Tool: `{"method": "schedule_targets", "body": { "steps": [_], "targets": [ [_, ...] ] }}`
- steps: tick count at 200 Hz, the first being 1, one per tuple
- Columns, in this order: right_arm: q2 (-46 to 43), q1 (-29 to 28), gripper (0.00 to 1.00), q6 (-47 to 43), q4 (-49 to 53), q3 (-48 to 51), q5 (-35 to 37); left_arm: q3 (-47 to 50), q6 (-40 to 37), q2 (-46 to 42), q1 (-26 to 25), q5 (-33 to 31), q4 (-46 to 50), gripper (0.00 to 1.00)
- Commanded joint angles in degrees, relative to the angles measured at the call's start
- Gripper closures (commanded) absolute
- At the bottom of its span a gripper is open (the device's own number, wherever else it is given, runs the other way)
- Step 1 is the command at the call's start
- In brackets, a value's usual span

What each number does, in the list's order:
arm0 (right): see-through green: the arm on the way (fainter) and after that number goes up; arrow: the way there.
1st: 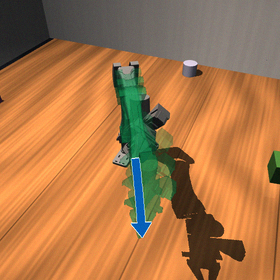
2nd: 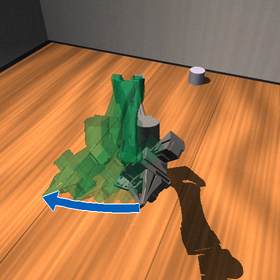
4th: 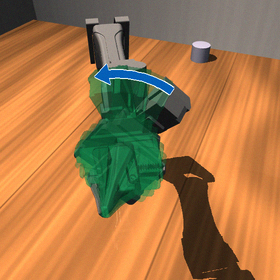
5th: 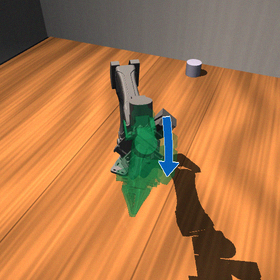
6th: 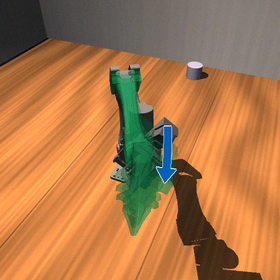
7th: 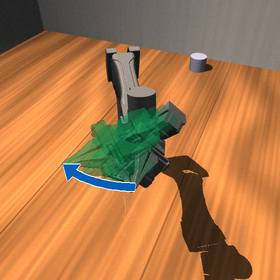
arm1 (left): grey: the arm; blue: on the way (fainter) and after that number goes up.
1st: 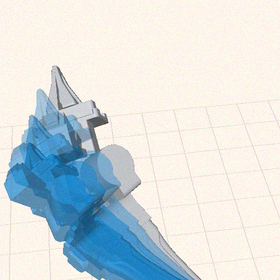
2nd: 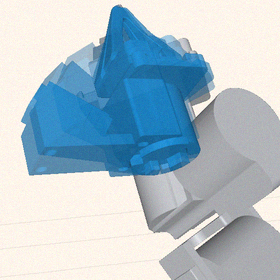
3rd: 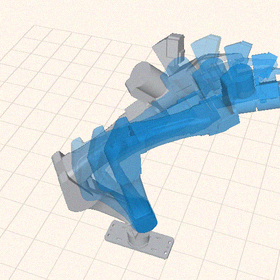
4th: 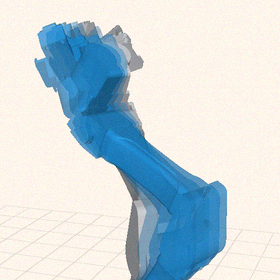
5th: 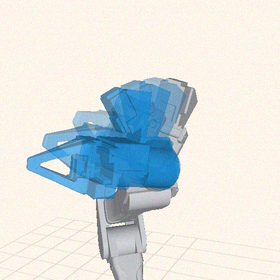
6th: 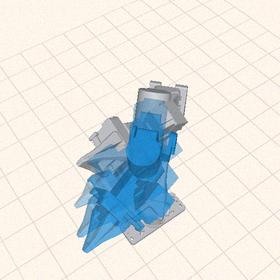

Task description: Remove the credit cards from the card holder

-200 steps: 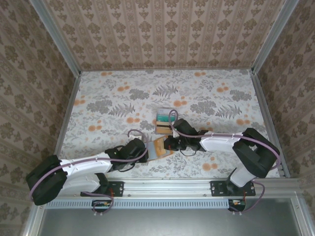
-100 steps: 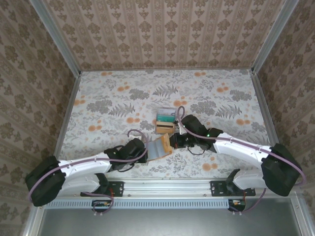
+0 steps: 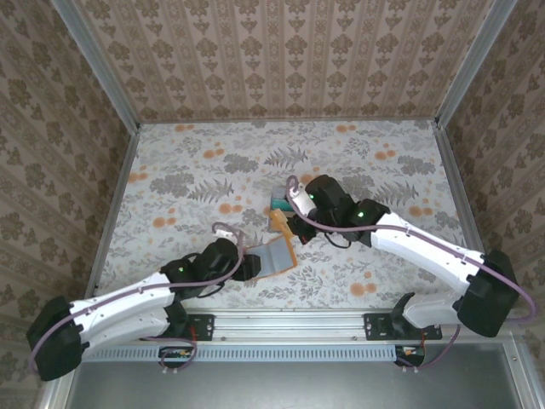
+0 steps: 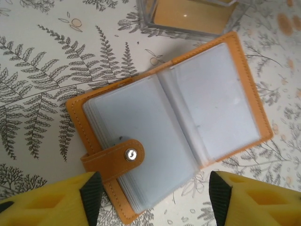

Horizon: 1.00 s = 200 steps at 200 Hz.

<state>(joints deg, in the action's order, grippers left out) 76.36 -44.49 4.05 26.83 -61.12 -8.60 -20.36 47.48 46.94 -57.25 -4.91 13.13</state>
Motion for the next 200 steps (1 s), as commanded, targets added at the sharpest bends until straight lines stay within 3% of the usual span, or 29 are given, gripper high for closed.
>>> {"method": "schedule_targets", "body": {
  "steps": [1, 25, 63, 80, 93, 101, 200],
  "targets": [
    [5.4, -0.6, 1.0, -15.2, 8.6, -5.4, 3.8, -0.2, -1.7, -4.3, 0.6, -0.9, 4.3, 0.32],
    [11.0, -1.5, 1.0, -24.7, 14.1, -10.7, 6.9, 1.8, -1.1, -8.1, 0.8, -0.7, 4.7, 0.31],
    [15.7, -1.6, 1.0, -33.3, 11.6, -12.3, 12.5, 2.8, -0.3, -12.4, 0.9, -1.3, 7.5, 0.29],
    [17.3, -1.5, 1.0, -36.5, 10.8, -12.8, 14.2, 3.0, 0.2, -13.8, 1.0, -2.1, 8.5, 0.23],
    [18.0, -1.5, 1.0, -38.3, 9.6, -12.9, 14.8, 3.1, 0.5, -14.3, 1.0, -2.4, 8.9, 0.05],
    [18.3, -1.5, 1.0, -39.1, 8.9, -13.0, 14.8, 3.1, 0.7, -14.5, 1.0, -2.5, 9.3, 0.0],
    [22.4, -0.2, 1.0, -43.5, 6.3, -15.1, 15.3, 3.5, 1.1, -14.9, 1.5, -2.9, 10.2, 0.0]
  ]
}}
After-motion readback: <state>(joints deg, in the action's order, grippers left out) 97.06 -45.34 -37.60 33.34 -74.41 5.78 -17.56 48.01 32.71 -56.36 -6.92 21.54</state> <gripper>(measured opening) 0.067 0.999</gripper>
